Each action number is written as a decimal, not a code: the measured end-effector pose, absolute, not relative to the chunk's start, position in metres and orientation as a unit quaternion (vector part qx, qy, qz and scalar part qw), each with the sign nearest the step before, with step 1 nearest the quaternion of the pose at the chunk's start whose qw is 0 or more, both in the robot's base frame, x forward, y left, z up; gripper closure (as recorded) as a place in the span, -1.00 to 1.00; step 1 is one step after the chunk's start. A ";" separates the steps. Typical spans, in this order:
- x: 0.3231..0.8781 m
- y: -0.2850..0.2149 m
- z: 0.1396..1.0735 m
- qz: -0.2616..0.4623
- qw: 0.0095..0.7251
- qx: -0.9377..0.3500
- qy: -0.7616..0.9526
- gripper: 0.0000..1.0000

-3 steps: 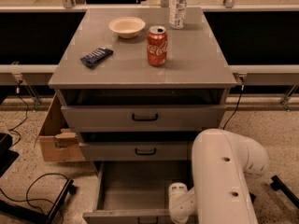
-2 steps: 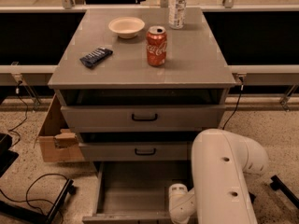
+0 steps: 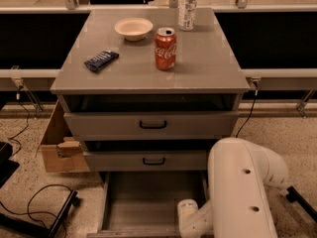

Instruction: Open bottom drawer

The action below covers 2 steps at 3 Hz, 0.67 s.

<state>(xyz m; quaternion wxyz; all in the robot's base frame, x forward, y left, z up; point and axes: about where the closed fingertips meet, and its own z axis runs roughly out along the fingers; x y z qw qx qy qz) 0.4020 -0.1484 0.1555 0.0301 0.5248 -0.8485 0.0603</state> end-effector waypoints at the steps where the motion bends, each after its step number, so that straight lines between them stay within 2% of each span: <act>1: 0.402 -0.148 0.155 0.060 0.030 0.525 -0.849 1.00; 2: 0.387 -0.149 0.160 0.070 0.032 0.525 -0.848 1.00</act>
Offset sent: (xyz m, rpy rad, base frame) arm -0.2820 -0.0005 0.1090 -0.3667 -0.1534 0.0156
